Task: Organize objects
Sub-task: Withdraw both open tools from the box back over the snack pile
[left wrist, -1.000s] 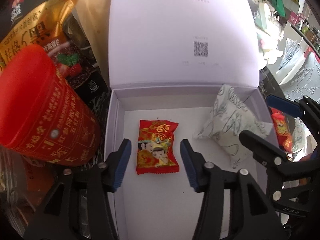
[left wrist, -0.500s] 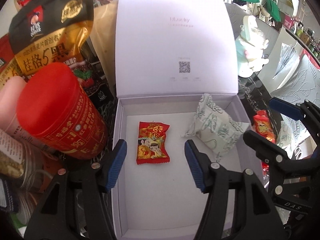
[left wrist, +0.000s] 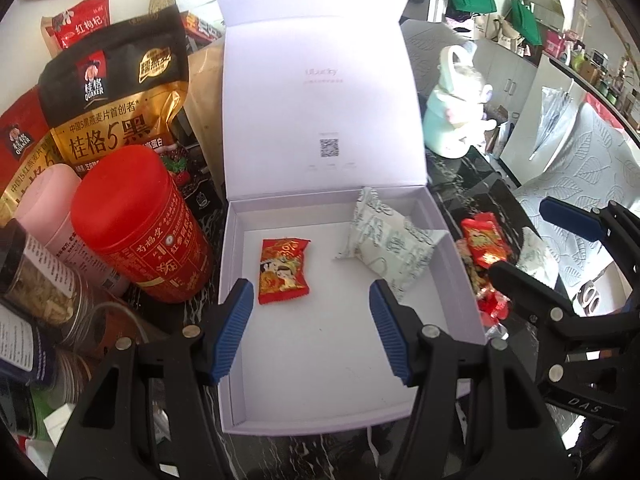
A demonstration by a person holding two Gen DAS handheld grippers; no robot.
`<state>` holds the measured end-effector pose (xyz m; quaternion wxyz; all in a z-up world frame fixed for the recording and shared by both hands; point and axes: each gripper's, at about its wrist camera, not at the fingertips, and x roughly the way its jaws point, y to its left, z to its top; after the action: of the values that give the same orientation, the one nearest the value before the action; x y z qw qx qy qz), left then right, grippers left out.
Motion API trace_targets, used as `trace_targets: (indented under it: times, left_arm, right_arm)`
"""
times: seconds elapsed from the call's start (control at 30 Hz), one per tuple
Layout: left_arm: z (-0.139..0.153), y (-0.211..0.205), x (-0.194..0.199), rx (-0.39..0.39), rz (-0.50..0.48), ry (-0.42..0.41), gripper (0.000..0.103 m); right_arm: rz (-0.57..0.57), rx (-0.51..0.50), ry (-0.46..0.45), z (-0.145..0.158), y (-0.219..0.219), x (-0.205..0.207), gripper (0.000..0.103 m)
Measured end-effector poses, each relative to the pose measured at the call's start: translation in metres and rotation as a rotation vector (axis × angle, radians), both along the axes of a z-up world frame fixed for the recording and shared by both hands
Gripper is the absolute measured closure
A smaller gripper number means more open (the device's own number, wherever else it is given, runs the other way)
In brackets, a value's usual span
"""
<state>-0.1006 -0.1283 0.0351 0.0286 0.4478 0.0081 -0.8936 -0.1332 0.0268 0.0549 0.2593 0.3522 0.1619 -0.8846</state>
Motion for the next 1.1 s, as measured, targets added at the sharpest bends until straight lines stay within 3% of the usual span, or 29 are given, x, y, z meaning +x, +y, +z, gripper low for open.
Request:
trace_targets:
  times: [0.5, 1.1]
  left_arm:
    - [0.009, 0.049, 0.028, 0.003, -0.117, 0.031, 0.044]
    - [-0.002, 0.135, 0.045, 0.006, -0.299, 0.007, 0.044]
  right_arm:
    - [-0.088, 0.009, 0.031, 0.013, 0.042, 0.048, 0.028]
    - [-0.261, 0.02, 0.013, 0.002, 0.124, 0.085, 0.028]
